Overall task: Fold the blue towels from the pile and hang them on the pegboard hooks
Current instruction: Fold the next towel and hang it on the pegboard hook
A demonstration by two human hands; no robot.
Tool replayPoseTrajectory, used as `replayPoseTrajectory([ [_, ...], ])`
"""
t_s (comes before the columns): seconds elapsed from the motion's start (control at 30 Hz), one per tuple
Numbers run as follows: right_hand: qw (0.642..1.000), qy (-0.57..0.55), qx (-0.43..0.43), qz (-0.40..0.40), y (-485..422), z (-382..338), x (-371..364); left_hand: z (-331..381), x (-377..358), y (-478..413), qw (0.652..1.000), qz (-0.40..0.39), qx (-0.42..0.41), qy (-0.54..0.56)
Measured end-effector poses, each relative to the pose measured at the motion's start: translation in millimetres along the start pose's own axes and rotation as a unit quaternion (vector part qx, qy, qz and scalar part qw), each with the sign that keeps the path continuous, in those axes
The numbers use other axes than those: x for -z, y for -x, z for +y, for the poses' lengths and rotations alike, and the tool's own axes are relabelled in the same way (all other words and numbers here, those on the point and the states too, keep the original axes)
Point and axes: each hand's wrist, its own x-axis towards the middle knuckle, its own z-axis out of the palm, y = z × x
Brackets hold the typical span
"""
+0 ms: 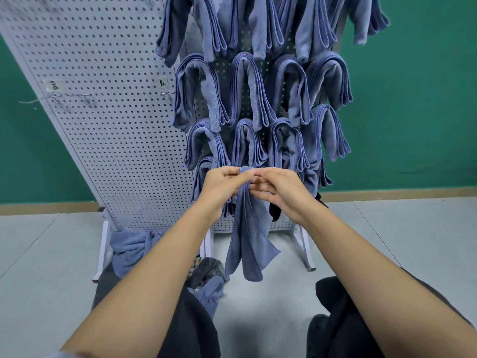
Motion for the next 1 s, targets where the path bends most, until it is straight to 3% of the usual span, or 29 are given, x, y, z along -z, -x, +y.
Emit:
replayPoseTrajectory([
  [0.17,0.998,0.040,-0.017,-0.033,1.8,0.5,7.0,-1.4,-3.3,-1.4,0.999,-0.006,-0.001,-0.034],
  [0.3,0.993,0.110,0.010,0.044,-6.0,2.6,22.7,-0.3,1.7,-7.0,0.999,-0.007,0.000,-0.034],
  [0.4,0.976,0.201,0.001,0.087,-13.2,7.9,40.1,5.6,10.1,-7.0,0.997,-0.050,0.005,0.059],
  [0.53,0.987,0.138,-0.080,0.007,-15.7,12.2,45.6,8.2,20.4,-8.4,0.981,-0.098,0.017,0.169],
  [0.73,0.995,0.088,0.050,0.026,-11.6,-1.7,36.7,-3.4,34.8,-16.8,0.993,0.020,0.068,0.093],
  [1.0,0.981,0.165,0.074,0.064,-5.0,-3.1,46.4,-9.0,19.2,-18.1,0.998,-0.008,0.050,0.037],
])
